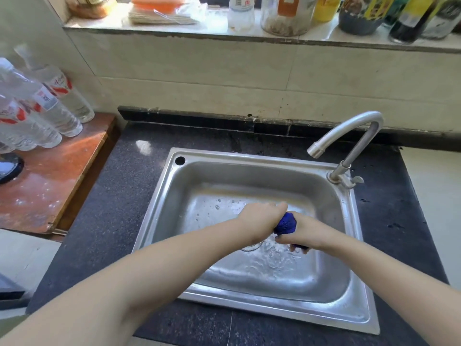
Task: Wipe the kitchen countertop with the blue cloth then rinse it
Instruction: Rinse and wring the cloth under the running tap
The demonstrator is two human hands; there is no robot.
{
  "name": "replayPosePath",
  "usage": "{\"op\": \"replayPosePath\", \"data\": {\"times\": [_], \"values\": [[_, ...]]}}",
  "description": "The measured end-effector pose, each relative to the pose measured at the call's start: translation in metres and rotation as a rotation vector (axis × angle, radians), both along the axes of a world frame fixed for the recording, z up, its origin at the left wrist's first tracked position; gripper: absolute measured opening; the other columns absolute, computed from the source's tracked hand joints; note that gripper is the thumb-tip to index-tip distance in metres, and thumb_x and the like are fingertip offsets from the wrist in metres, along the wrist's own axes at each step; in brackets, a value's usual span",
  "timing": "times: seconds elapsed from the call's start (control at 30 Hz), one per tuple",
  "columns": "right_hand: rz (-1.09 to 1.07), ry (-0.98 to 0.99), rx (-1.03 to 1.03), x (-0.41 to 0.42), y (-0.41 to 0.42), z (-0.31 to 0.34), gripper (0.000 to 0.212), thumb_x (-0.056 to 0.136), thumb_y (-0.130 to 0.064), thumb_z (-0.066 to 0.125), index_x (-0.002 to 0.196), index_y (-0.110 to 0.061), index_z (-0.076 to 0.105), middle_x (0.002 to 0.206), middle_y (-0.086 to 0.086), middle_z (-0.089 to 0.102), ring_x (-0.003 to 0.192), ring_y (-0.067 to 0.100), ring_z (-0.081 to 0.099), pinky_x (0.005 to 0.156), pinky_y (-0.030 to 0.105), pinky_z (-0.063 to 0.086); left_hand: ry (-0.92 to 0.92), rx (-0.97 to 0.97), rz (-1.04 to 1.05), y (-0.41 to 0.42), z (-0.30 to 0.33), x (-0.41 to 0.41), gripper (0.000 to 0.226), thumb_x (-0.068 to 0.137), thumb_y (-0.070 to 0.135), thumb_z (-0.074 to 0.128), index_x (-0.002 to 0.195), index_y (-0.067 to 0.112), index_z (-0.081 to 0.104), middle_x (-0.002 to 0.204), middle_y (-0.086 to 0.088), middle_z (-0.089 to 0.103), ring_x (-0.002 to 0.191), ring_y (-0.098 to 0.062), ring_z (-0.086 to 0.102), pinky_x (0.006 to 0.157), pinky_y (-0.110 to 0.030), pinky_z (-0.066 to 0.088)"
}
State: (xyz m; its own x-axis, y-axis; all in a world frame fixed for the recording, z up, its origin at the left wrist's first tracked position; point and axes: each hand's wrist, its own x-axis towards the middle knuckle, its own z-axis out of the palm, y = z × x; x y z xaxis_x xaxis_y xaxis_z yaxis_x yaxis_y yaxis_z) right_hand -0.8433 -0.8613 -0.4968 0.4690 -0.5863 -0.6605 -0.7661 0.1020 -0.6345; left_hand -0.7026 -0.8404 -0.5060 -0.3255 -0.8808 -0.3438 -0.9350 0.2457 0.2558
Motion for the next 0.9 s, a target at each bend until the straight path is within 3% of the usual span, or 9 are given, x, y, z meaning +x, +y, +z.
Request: {"op": "replayPosePath", "data": {"times": [0.13,0.2,0.27,0.33,0.4,0.53,0.6,0.7,0.9], "values": [[0.384,0.218,-0.589,-0.007,-0.013,0.012,0.021,0.076,-0.024,0.057,0.094,-0.02,0.048,0.085,-0.005,0.063,0.079,0.021,0.06,0.061,0.032,0.047,0.385,0.409,0.214,-0.005,0.025,0.011,0.079,0.076,0.026,0.074,0.134,0.017,0.02,0.096,-0.005,0.057,0.084,-0.026,0.058,0.069,-0.034,0.048],[0.55,0.164,-0.883,-0.012,-0.02,0.018,0.027,0.073,-0.02,0.064,0.095,-0.02,0.048,0.086,-0.003,0.061,0.077,0.025,0.06,0.055,0.032,0.044,0.595,0.726,0.332,-0.01,0.041,0.024,0.102,0.075,0.027,0.076,0.145,0.03,0.003,0.112,-0.002,0.057,0.094,-0.019,0.062,0.076,-0.032,0.054],[0.706,0.053,-1.191,-0.013,-0.03,0.023,0.037,0.059,-0.01,0.072,0.092,-0.015,0.057,0.075,0.001,0.057,0.063,0.026,0.058,0.04,0.03,0.041,0.78,0.905,0.363,-0.012,0.048,0.028,0.072,0.078,0.017,0.073,0.135,0.029,0.031,0.117,-0.003,0.056,0.098,-0.021,0.065,0.071,-0.034,0.057],[0.781,0.061,-1.283,-0.011,-0.039,0.031,0.037,0.054,-0.005,0.073,0.086,-0.013,0.057,0.068,0.001,0.053,0.055,0.024,0.054,0.033,0.028,0.035,0.869,0.87,0.433,-0.009,0.045,0.018,0.026,0.081,0.008,0.065,0.103,0.012,0.052,0.091,-0.006,0.061,0.072,-0.017,0.066,0.055,-0.024,0.052],[0.787,0.215,-1.224,-0.005,-0.041,0.033,0.032,0.065,-0.01,0.068,0.092,-0.013,0.05,0.073,0.002,0.054,0.06,0.026,0.057,0.04,0.028,0.031,0.8,0.683,0.536,-0.006,0.037,0.004,0.014,0.078,0.004,0.058,0.075,0.013,0.047,0.063,-0.003,0.051,0.047,-0.013,0.048,0.043,-0.018,0.036],[0.682,0.556,-0.686,0.019,-0.028,0.015,0.01,0.084,-0.018,0.047,0.093,-0.014,0.049,0.087,0.006,0.059,0.072,0.028,0.054,0.056,0.029,0.036,0.31,0.312,0.39,-0.005,0.004,-0.002,0.024,0.074,0.01,0.06,0.064,0.015,0.039,0.06,-0.001,0.045,0.057,-0.021,0.044,0.046,-0.024,0.029],[0.585,0.528,-0.514,0.027,-0.02,-0.01,0.008,0.081,-0.016,0.046,0.074,-0.015,0.048,0.078,0.005,0.058,0.066,0.024,0.049,0.051,0.025,0.035,0.118,0.262,0.29,0.0,-0.012,0.002,0.009,0.078,0.011,0.057,0.082,0.013,0.049,0.078,-0.005,0.052,0.073,-0.026,0.051,0.055,-0.028,0.036],[0.312,0.366,-0.286,0.03,0.003,-0.046,0.02,0.078,-0.012,0.048,0.061,-0.016,0.039,0.062,-0.001,0.046,0.064,0.021,0.045,0.044,0.025,0.028,-0.092,0.199,0.138,0.01,-0.034,0.009,0.026,0.085,0.009,0.051,0.11,0.006,0.049,0.106,-0.012,0.059,0.092,-0.032,0.057,0.064,-0.034,0.041],[-0.095,0.129,-0.009,0.035,0.043,-0.063,0.022,0.074,-0.004,0.052,0.06,-0.014,0.039,0.056,-0.002,0.04,0.048,0.013,0.032,0.044,0.023,0.022,-0.23,0.075,-0.133,0.028,-0.044,0.023,0.028,0.087,0.002,0.046,0.115,0.002,0.046,0.106,-0.014,0.062,0.079,-0.031,0.049,0.062,-0.033,0.032]]}}
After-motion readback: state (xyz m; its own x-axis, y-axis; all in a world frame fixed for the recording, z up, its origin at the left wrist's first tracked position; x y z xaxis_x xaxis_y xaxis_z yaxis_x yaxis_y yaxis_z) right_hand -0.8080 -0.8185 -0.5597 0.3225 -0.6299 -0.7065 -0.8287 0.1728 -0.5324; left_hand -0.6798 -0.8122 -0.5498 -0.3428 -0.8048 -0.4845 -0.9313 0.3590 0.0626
